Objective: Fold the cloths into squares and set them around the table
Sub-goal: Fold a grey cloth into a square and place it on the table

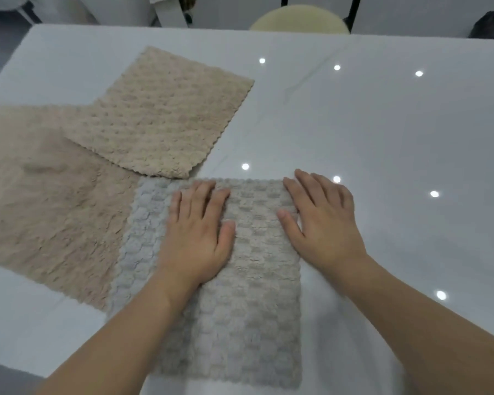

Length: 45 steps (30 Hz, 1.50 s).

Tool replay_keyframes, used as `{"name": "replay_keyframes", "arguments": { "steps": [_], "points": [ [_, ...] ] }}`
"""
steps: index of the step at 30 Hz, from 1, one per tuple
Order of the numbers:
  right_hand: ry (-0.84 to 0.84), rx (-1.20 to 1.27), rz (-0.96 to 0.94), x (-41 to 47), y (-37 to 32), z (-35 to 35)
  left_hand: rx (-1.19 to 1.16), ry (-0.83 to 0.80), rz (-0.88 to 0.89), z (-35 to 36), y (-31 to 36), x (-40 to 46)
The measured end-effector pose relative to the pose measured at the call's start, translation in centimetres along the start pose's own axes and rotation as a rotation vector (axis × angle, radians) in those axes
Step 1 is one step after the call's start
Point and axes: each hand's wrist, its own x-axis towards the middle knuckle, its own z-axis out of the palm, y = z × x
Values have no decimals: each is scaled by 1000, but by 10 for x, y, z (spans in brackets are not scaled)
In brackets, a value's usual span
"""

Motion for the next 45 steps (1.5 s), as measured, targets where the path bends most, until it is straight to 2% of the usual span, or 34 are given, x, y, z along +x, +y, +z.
{"name": "replay_keyframes", "arguments": {
  "steps": [6,16,28,35,39,41,43,45],
  "points": [
    [-109,-34,45,2,-4,-3,18,-88,-9,-1,-1,2],
    [-57,-9,14,3,-2,-1,2,-109,-24,-5,0,5],
    [13,39,-138,1,4,4,9,-86,-20,-2,0,4],
    [143,142,-206,-3,5,3,-34,-15,-4,-7,1,1],
    [121,447,-170,-8,10,-1,-51,76,41,-5,1,-2],
    [121,628,-59,-16,11,-13,-54,102,79,-7,6,4],
    [152,747,104,-27,15,-26,-67,10,123,-12,16,17],
    [185,755,220,-34,27,-37,-112,-122,201,-18,29,32]
  ]
}}
